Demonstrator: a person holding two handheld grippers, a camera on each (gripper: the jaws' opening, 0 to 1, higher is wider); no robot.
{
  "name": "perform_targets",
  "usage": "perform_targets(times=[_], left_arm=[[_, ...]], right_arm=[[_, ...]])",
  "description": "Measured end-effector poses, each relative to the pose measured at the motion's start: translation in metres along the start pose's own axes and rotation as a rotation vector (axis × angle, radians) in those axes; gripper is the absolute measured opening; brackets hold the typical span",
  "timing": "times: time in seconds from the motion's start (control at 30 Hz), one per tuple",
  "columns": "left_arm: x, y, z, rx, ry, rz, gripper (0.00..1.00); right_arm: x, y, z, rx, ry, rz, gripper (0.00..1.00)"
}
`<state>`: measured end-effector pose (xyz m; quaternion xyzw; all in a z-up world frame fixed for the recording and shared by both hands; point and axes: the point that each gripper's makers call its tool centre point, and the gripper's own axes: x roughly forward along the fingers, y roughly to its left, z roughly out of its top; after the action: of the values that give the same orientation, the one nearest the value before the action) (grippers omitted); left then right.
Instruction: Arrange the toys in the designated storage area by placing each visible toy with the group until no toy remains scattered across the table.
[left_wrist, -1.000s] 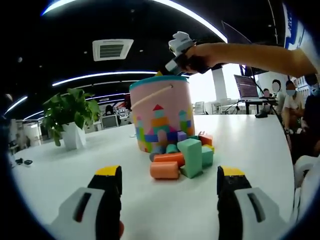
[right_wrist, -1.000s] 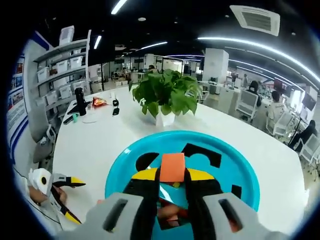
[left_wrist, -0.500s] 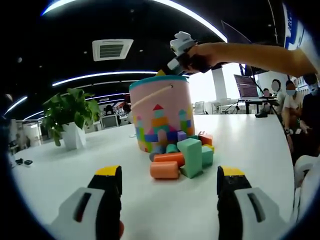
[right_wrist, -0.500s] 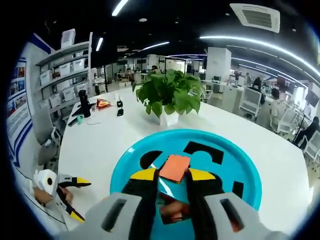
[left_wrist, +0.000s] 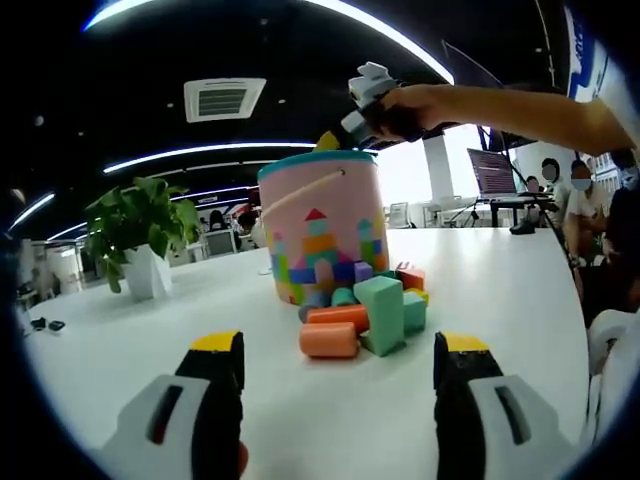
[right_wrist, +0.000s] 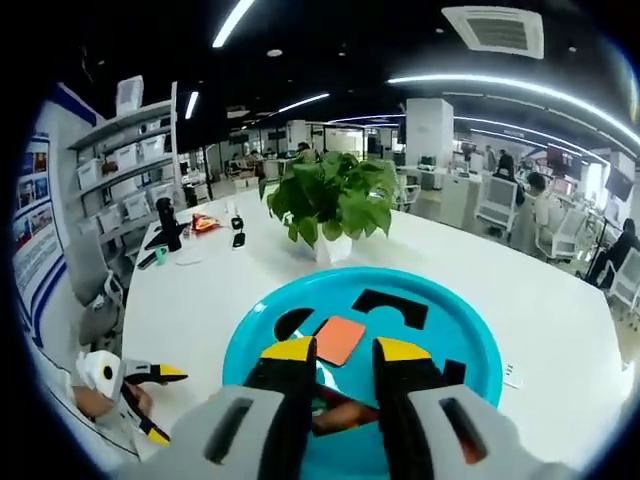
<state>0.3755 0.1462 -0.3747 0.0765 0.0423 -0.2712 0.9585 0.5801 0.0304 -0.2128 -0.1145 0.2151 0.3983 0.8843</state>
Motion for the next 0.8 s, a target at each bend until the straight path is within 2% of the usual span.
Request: perform_targets(times=[0.1,0.2,0.23,0.27,0.3,0.33,0.37,0.5,0.8], left_arm=[[0.0,-0.001,0.0,0.002,0.0,-0.001,0.8],[-0.001,-0.002,0.0,0.003,0.001,-0.002,0.8],[-0.001,-0.002,0.0,0.002,0.001,-0.002,0.8],[-0.001,-0.002,0.0,0.002,0.001,-0.002,0.8],[-0.001,-0.002,0.0,0.002,0.001,-0.002,0.8],[-0.001,-0.003,0.0,0.001,0.001,-0.002,0.8],[-0.001,-0.003,0.0,0.0,0.0,-0.001,0.8],[-0.001,-0.003,0.001,-0.001,-0.001,-0.003,0.8],[-0.001,-0.003,0.0,-0.001,-0.002,-0.006,0.79]], right_arm=[[0.003,-0.01,0.003,-0.042,0.008,-0.041,0.21],[0.014,-0.012,0.008,-0.019,0.003,-0.035,0.21],[0.016,-0.012,0.006,-0.024,0.018,-0.038,0.21],[0.017,-0.009,-0.007,-0.07,0.087,-0.055,0.21],[0.021,-0.007,-0.001,-0.086,0.05,-0.069,0.21],[0.022,-0.006,-0.008,-0.099,0.093,-0.077,0.2],[0.022,-0.003,-0.003,-0.101,0.065,-0.067,0.19],[0.019,0.003,-0.005,-0.107,0.085,-0.065,0.17],[0.008,0.007,-0.008,-0.091,0.086,-0.064,0.2]])
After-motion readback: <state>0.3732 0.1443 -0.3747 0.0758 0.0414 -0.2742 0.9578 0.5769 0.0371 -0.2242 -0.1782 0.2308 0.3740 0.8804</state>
